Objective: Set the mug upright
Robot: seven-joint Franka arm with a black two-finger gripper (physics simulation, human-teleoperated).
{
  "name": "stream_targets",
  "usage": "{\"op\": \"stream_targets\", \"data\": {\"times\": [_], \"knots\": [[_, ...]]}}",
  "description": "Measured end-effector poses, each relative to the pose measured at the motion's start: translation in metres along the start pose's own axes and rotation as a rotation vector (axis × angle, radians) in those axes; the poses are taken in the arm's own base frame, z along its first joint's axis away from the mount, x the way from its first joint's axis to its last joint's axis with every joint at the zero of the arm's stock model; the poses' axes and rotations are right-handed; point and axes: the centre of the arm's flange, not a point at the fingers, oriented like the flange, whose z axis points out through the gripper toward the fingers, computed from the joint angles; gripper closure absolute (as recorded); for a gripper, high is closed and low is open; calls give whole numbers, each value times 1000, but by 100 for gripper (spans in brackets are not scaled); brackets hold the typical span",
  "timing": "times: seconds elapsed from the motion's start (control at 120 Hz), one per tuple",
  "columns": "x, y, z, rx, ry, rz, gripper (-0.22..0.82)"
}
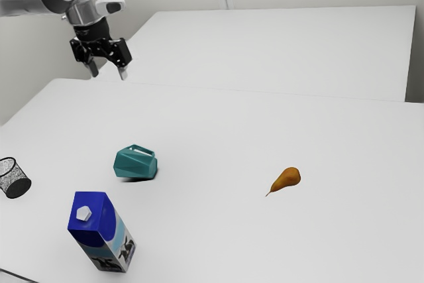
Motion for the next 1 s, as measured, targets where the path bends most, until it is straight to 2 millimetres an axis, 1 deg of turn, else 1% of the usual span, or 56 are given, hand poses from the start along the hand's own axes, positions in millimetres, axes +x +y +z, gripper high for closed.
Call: {"op": "stream_targets", "data": {"times": [0.125, 0.2, 0.392, 0.442, 0.617, 0.733, 0.833, 0.883, 0.942, 1.0], "knots": [[-1, -33, 3, -59, 12, -36, 2], [1, -55, 9, -90, 20, -57, 2], [10, -108, 42, -224, 22, -97, 2], [11, -118, 49, -254, 28, -101, 2], [15, -139, 79, -355, 35, -94, 2], [7, -155, 119, -442, 29, -116, 2], [4, -155, 144, -504, 42, -116, 2], [0, -154, 162, -544, 45, -124, 2], [-7, -159, 181, -588, 56, -143, 2], [-12, -164, 195, -613, 71, -155, 2]]}}
